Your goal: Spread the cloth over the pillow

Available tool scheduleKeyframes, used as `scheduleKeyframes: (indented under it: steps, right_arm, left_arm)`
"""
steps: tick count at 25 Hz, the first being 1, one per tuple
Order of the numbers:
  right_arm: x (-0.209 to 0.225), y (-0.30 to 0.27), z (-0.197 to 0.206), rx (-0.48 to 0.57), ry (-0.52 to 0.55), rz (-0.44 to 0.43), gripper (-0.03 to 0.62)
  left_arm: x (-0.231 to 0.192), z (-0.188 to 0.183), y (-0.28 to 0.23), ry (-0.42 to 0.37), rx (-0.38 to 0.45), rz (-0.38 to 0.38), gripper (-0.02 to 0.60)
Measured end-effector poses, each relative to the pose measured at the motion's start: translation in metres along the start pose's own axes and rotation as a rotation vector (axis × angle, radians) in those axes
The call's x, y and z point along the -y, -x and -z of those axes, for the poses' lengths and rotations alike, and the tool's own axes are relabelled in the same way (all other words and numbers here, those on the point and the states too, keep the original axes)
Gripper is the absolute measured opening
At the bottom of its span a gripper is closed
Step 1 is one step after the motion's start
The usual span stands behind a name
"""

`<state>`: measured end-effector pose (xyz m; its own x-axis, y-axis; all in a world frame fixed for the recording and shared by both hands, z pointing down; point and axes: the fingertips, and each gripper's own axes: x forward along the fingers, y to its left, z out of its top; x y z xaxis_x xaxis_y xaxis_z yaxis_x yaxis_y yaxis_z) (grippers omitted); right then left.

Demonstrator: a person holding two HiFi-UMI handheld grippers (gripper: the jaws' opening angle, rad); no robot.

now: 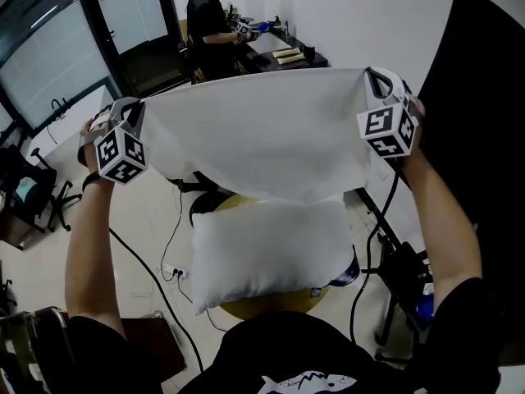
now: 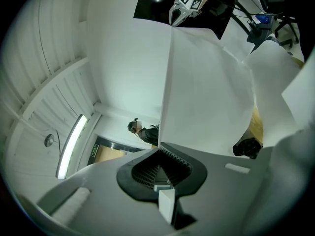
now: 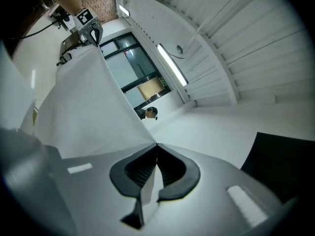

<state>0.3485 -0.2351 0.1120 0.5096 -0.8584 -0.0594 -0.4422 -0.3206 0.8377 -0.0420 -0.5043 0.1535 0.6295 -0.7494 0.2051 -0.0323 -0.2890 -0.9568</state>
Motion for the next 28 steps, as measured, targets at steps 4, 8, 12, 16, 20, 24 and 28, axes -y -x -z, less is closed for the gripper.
scheduleKeyframes:
  steps: [4, 8, 12, 16, 20, 24, 28]
  right_arm:
    - [-0.009, -0.02, 0.005, -0.035, 0.027, -0.005, 0.009]
    - [-0.008, -0.041, 0.011, -0.069, 0.062, -0.002, 0.009]
    - [-0.015, -0.05, 0.019, -0.087, 0.064, -0.012, 0.009]
    - [-0.032, -0.047, 0.029, -0.103, 0.048, -0.039, 0.009]
    - [-0.056, -0.038, 0.038, -0.107, 0.037, -0.077, 0.009]
    - [-0.077, -0.023, 0.043, -0.102, 0.001, -0.102, 0.009]
    - [-0.095, -0.006, 0.048, -0.09, 0.005, -0.12, 0.009]
  left_arm:
    - [0.015, 0.005, -0.015, 0.002, -0.014, 0.036, 0.0]
    - [0.016, 0.002, -0.033, -0.022, -0.029, 0.055, 0.0]
    - [0.02, 0.0, -0.044, -0.018, -0.048, 0.074, 0.0]
    - [0.036, 0.004, -0.045, -0.014, -0.052, 0.103, 0.0]
    - [0.061, 0.014, -0.043, 0.002, -0.06, 0.141, 0.0]
    - [0.09, 0.025, -0.035, 0.02, -0.064, 0.173, 0.0]
    - [0.111, 0.033, -0.023, 0.041, -0.06, 0.179, 0.0]
